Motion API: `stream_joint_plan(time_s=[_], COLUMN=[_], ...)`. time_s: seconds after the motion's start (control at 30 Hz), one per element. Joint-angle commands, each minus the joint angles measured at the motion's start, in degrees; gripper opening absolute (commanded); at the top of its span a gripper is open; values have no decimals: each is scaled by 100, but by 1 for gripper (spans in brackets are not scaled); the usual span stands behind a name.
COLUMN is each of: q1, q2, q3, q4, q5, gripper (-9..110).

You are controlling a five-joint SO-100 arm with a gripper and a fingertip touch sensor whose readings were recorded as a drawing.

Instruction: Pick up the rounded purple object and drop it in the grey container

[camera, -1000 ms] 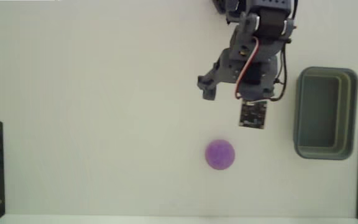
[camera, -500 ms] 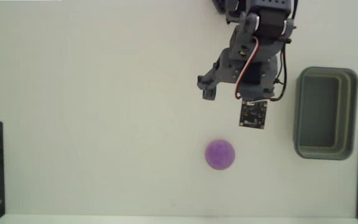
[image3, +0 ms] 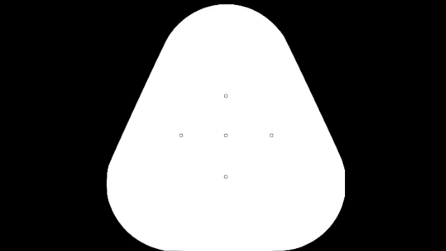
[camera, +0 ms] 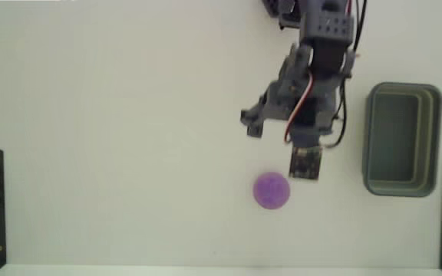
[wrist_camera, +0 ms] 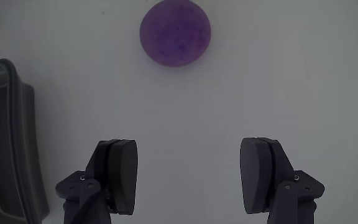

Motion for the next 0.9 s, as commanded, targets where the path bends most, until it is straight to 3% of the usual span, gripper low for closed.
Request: stream_joint_plan(time_s=[0.0, 0.87], q1=[121, 121], q2=[-231, -2547], q3=[-414, -1885], q4=[-275, -1119], q5=[26, 26], gripper=[110, 110])
